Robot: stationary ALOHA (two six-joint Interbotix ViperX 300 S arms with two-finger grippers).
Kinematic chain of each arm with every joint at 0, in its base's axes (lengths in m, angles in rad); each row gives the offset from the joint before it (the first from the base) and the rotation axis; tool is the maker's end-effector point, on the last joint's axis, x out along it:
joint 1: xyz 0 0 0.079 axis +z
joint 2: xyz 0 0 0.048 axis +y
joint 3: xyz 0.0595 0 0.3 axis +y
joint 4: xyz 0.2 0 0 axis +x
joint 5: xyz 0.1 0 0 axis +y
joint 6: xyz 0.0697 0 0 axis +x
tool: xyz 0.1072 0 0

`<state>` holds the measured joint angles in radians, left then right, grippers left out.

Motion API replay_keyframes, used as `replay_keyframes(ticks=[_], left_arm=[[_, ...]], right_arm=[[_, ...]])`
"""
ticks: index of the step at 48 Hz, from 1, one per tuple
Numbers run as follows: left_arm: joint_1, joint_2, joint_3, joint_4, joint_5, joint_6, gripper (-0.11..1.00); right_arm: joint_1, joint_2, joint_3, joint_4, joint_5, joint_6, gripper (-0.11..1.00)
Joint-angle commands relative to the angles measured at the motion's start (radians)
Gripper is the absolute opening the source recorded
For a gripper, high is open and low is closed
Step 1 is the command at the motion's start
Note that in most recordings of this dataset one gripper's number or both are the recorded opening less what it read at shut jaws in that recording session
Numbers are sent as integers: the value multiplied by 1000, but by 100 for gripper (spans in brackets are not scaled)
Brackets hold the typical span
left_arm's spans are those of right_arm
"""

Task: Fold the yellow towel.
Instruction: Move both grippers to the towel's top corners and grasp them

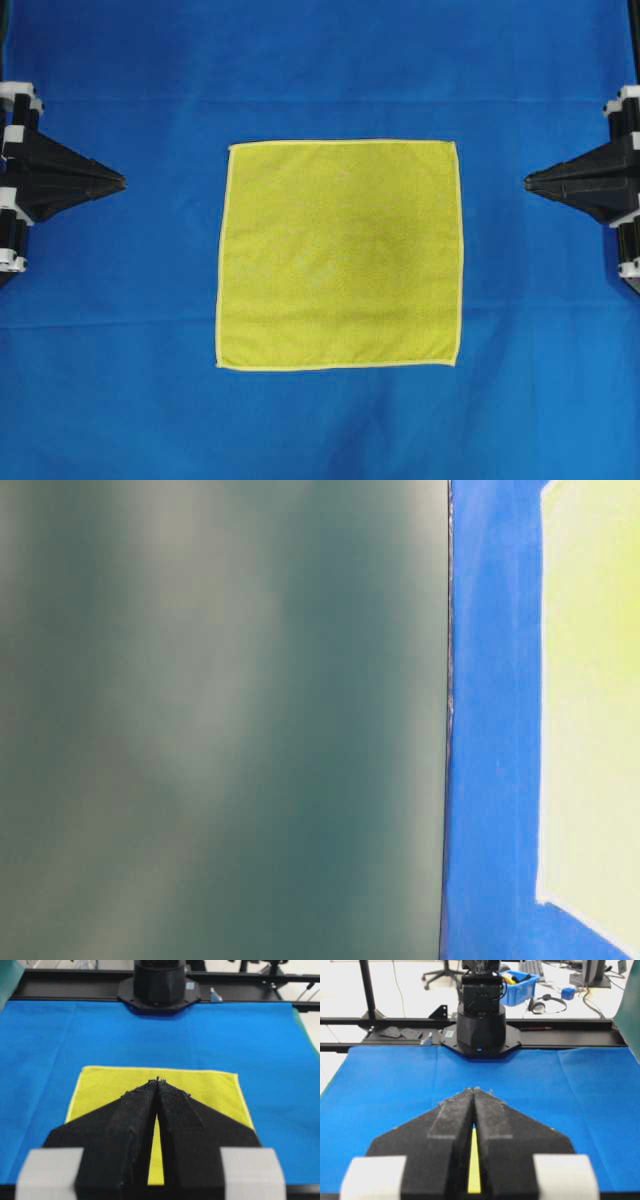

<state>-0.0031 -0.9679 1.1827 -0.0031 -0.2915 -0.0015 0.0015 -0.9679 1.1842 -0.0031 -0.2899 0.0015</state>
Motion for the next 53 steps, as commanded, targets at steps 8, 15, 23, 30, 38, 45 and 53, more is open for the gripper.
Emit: replay_keyframes(ticks=[8,15,23,30,38,45,53], left_arm=[[69,115,-29,-17,12,18,0],[133,229,-35,-18,-6,2,0],[196,371,-61,-20,-8,0,1],[232,506,-97,-20,-46,2,19],[290,680,-137,-21,-106,2,69],[333,831,-173,-21,-167,2,84],[351,971,-219,-20,-209,2,84]], right_arm=[[-112,86,-60,9,115,14,0],[-183,178,-80,11,219,14,0],[-272,307,-89,11,236,14,0],[-331,430,-107,11,241,12,4],[-405,594,-129,2,239,9,52],[-449,719,-141,-14,227,5,56],[-468,833,-163,-23,190,3,55]])
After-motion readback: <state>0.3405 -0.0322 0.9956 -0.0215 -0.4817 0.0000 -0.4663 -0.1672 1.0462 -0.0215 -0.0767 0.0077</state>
